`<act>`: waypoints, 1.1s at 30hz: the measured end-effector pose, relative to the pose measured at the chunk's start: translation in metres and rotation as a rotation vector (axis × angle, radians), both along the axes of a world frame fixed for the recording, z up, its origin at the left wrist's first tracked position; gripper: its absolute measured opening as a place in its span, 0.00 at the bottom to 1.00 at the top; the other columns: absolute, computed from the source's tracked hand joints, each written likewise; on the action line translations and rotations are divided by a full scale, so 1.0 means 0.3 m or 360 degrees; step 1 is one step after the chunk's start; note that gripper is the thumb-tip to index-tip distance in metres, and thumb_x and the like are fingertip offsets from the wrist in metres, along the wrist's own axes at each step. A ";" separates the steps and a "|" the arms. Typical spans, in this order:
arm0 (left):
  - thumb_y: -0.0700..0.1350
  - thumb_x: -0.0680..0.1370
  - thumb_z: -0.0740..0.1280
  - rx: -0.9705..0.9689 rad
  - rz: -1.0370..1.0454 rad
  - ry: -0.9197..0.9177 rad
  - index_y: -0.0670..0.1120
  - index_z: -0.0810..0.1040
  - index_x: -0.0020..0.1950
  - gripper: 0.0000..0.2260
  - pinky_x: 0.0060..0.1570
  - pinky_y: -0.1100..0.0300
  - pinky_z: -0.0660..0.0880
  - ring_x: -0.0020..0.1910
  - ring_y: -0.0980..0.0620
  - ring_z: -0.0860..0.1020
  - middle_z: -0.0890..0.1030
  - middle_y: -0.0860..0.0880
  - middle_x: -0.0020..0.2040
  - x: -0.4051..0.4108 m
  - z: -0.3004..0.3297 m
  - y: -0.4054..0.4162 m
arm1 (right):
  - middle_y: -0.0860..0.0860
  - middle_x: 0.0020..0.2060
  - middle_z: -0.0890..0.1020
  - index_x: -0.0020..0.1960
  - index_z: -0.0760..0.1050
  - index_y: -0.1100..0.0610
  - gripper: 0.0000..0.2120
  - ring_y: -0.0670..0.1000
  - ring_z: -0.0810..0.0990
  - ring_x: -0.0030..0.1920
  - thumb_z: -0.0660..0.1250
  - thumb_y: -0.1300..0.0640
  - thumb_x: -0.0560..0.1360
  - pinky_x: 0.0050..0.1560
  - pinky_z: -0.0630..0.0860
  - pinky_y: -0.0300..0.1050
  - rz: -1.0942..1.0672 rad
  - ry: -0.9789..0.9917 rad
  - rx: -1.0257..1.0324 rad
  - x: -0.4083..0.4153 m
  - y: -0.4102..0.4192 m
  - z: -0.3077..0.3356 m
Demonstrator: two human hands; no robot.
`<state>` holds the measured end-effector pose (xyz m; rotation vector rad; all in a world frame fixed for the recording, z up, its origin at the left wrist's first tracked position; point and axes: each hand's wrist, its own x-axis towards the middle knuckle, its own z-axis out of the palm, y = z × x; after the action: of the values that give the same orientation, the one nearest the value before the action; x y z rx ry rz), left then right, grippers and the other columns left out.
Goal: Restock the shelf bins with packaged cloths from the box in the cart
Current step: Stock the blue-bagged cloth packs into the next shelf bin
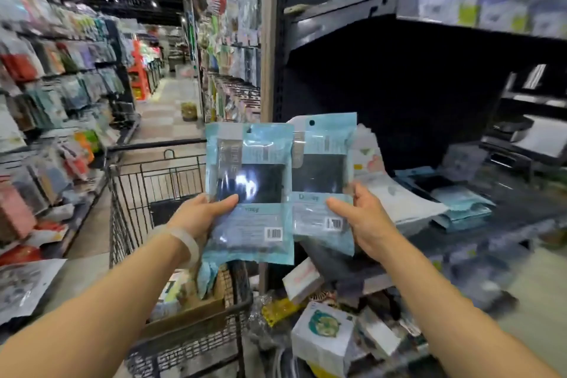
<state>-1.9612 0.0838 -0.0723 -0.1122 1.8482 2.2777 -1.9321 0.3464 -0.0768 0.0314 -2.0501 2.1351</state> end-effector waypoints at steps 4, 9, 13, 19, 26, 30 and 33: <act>0.41 0.70 0.72 0.0065 -0.0065 0.0037 0.39 0.74 0.58 0.18 0.36 0.50 0.82 0.39 0.42 0.84 0.84 0.39 0.45 0.067 0.044 0.271 | 0.55 0.47 0.81 0.50 0.72 0.55 0.10 0.53 0.81 0.43 0.67 0.67 0.74 0.47 0.81 0.50 -0.0099 0.0079 0.0021 0.120 0.267 0.068; 0.42 0.71 0.74 0.0042 -0.0003 0.0044 0.39 0.71 0.63 0.23 0.43 0.48 0.81 0.38 0.42 0.84 0.84 0.41 0.44 0.163 0.026 0.609 | 0.52 0.45 0.81 0.51 0.72 0.54 0.10 0.49 0.81 0.42 0.67 0.67 0.74 0.40 0.80 0.42 -0.0201 0.0054 0.0062 0.244 0.579 0.071; 0.45 0.67 0.77 -0.0025 0.0006 0.0021 0.39 0.72 0.54 0.22 0.47 0.44 0.80 0.40 0.41 0.84 0.83 0.39 0.46 0.212 0.011 0.821 | 0.52 0.44 0.80 0.58 0.68 0.58 0.15 0.49 0.82 0.39 0.67 0.68 0.74 0.36 0.81 0.41 -0.0320 0.0025 -0.0003 0.301 0.782 0.047; 0.44 0.70 0.75 0.0035 0.0099 0.0085 0.40 0.72 0.48 0.15 0.52 0.43 0.79 0.46 0.39 0.82 0.81 0.38 0.50 0.177 0.091 1.020 | 0.53 0.44 0.80 0.56 0.69 0.59 0.13 0.51 0.81 0.39 0.67 0.66 0.74 0.34 0.80 0.43 -0.0480 0.0019 -0.0024 0.272 1.015 0.058; 0.64 0.53 0.78 -0.0153 0.0141 0.0256 0.41 0.74 0.58 0.42 0.56 0.45 0.77 0.53 0.41 0.81 0.80 0.41 0.56 -0.081 0.121 1.223 | 0.54 0.43 0.80 0.51 0.73 0.57 0.05 0.55 0.81 0.40 0.66 0.63 0.76 0.32 0.81 0.52 -0.0464 -0.0089 -0.0028 0.108 1.200 0.091; 0.69 0.49 0.76 -0.0262 0.0070 0.0253 0.47 0.78 0.51 0.38 0.60 0.42 0.75 0.57 0.39 0.79 0.81 0.40 0.57 -0.267 0.177 1.336 | 0.56 0.44 0.80 0.56 0.73 0.60 0.08 0.54 0.80 0.37 0.65 0.61 0.77 0.26 0.78 0.46 -0.0476 -0.0132 -0.0063 -0.037 1.292 0.148; 0.50 0.70 0.74 -0.0247 0.0135 0.0160 0.38 0.76 0.59 0.23 0.55 0.55 0.76 0.46 0.44 0.80 0.81 0.42 0.50 -0.249 0.288 1.382 | 0.58 0.47 0.81 0.58 0.73 0.62 0.11 0.55 0.80 0.39 0.67 0.61 0.76 0.32 0.78 0.47 -0.0511 -0.0192 -0.0019 -0.153 1.356 0.167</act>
<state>-2.0358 0.4983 0.0140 -0.1036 2.1092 2.2293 -1.9781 0.7533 -0.0265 -0.4091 -1.9466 1.9915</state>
